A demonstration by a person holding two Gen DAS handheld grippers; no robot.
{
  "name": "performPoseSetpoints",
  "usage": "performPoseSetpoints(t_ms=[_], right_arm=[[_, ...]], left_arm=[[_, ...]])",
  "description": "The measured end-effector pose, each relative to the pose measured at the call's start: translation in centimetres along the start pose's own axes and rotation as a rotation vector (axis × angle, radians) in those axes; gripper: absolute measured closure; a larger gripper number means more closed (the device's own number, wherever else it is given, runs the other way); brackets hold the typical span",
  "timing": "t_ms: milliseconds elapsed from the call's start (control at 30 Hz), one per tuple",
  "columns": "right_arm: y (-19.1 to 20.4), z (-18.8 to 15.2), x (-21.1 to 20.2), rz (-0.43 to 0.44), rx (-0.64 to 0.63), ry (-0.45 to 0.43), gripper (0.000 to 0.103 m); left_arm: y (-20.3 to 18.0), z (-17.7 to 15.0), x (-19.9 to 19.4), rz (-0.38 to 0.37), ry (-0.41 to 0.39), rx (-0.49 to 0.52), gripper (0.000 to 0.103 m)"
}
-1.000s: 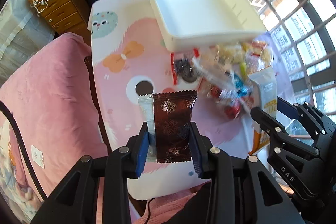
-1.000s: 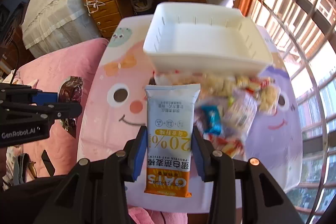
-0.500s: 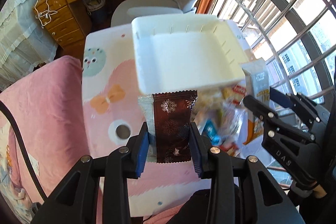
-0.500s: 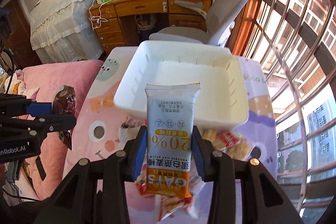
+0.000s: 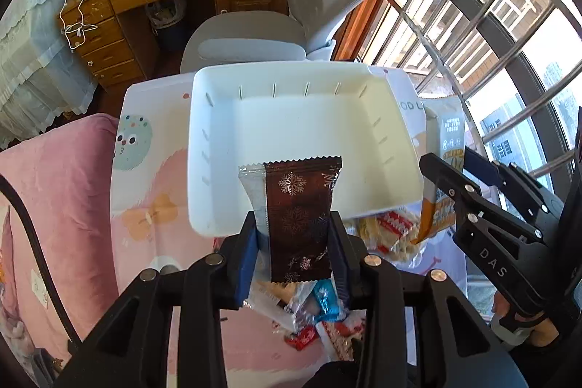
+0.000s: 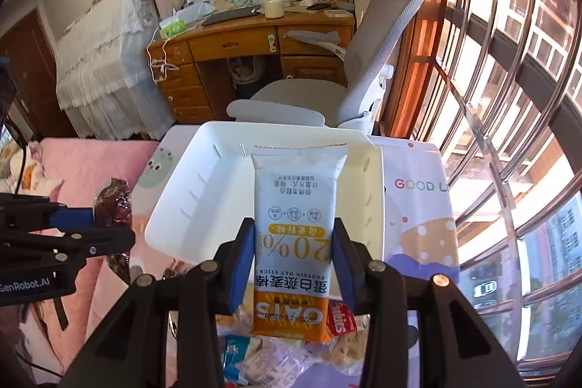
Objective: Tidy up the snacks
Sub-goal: 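Carry the red candy and OATS bar over the white basket with both tools, then open both tools to drop the candy and OATS bar into the basket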
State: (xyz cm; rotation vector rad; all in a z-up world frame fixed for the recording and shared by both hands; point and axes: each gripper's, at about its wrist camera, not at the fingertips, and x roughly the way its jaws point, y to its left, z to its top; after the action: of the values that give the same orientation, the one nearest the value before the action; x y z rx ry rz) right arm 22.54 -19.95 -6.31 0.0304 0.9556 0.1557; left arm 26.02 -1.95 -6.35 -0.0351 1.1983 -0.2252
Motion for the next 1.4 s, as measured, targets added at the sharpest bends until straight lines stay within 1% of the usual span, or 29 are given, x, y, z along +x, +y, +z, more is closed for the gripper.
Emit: performPoseSetpoints(t_ms=[67, 167, 267, 333, 367, 400, 467, 700, 833, 933, 1067, 1233, 1400], right_arm=[[-0.7, 0.2, 0.5, 0.025, 0.023, -0.004, 0.062], [-1.4, 0.4, 1.1, 0.03, 0.034, -0.017, 0.062], [-2.0, 0.5, 1.7, 0.057, 0.061, -0.031, 0.061], [-2.3, 0.6, 2.1, 0.058, 0.073, -0.032, 0.059], [-2.4, 0.6, 2.4, 0.053, 0.077, -0.024, 0.054], [-2.5, 0.7, 2.7, 0.053, 0.079, -0.014, 0.051], [-2.6, 0.7, 3.0, 0.062, 0.089, -0.003, 0.049], [-2.8, 0.0, 2.8, 0.062, 0.149, 0.019, 0.048], [-2.8, -0.8, 2.0, 0.052, 0.184, 0.034, 0.048], [-2.5, -1.6, 0.8, 0.038, 0.196, 0.03, 0.048], [-2.1, -3.1, -1.0, 0.013, 0.216, 0.027, 0.048], [-1.2, -5.5, -3.2, -0.003, 0.251, 0.02, 0.047], [0.3, -8.2, -4.8, -0.016, 0.282, 0.033, 0.047]], left_arm=[[-0.2, 0.6, 0.6, 0.006, -0.021, -0.009, 0.068], [-0.4, 1.4, 1.4, 0.017, -0.044, -0.007, 0.068], [-0.6, 2.1, 1.9, 0.033, -0.062, -0.003, 0.067], [-0.5, 2.3, 2.2, 0.03, -0.067, -0.006, 0.059], [-0.5, 2.4, 2.2, 0.032, -0.069, -0.009, 0.047], [-0.5, 2.4, 2.3, 0.033, -0.072, -0.009, 0.043], [-0.6, 2.3, 2.3, 0.034, -0.073, 0.0, 0.043], [0.1, 1.4, 1.9, 0.032, -0.05, -0.013, 0.043], [0.7, 0.2, 1.0, 0.038, -0.06, -0.016, 0.043], [1.1, -1.1, 0.1, 0.036, -0.071, -0.003, 0.043], [1.7, -3.0, -1.2, 0.018, -0.074, 0.008, 0.043], [2.6, -6.1, -2.8, -0.001, -0.07, 0.012, 0.043], [3.5, -9.3, -4.2, -0.009, -0.063, 0.024, 0.043]])
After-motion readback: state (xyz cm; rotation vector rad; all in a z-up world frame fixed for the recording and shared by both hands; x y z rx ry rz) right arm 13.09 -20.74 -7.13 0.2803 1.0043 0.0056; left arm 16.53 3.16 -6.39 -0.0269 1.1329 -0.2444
